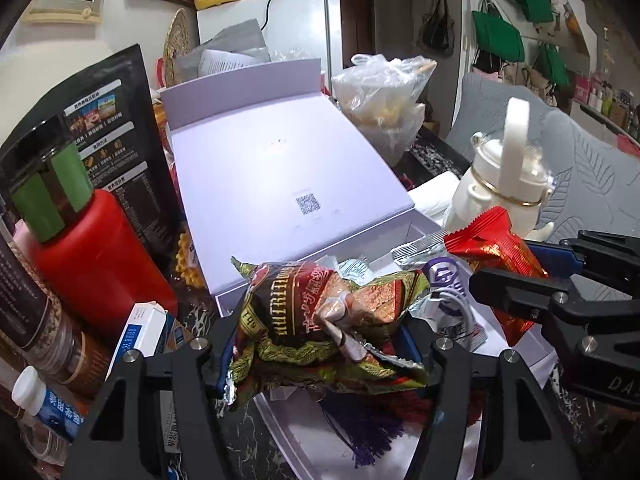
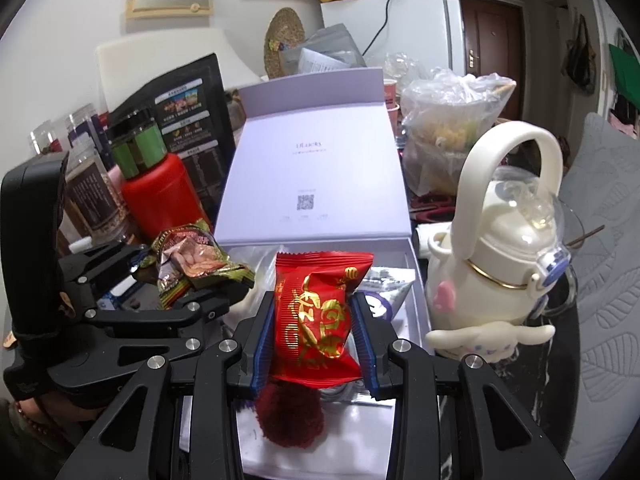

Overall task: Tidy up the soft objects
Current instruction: 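Lower both grippers into the box and open them to release packet and snack bag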

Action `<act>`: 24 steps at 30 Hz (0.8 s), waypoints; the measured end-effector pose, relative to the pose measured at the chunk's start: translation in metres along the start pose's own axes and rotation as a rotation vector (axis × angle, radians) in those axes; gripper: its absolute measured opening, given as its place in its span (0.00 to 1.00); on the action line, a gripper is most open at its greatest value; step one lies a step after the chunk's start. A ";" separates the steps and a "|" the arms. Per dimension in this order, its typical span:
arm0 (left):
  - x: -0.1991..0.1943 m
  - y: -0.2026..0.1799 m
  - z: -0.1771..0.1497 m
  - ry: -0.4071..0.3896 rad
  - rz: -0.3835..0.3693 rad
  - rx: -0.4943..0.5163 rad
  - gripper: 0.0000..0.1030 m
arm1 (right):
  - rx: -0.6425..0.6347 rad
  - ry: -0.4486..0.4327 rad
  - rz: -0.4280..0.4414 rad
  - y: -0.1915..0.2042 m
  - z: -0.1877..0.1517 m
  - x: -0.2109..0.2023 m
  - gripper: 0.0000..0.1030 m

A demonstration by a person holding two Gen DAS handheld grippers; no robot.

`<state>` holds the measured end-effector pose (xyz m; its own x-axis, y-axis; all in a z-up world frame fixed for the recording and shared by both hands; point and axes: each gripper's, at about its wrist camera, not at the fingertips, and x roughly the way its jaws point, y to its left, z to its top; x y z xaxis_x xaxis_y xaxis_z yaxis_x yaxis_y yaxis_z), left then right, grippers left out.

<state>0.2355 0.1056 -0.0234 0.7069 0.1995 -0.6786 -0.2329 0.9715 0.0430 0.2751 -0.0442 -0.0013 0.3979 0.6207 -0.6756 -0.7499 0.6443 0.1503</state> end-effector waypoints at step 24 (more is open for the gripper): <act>0.033 -0.002 -0.012 0.095 0.035 0.029 0.61 | -0.052 0.133 -0.084 0.001 -0.013 0.046 0.35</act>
<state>0.2516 0.1087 -0.0543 0.6317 0.2220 -0.7427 -0.2365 0.9676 0.0881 0.2859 -0.0206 -0.0413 0.3894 0.4987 -0.7744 -0.7447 0.6652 0.0540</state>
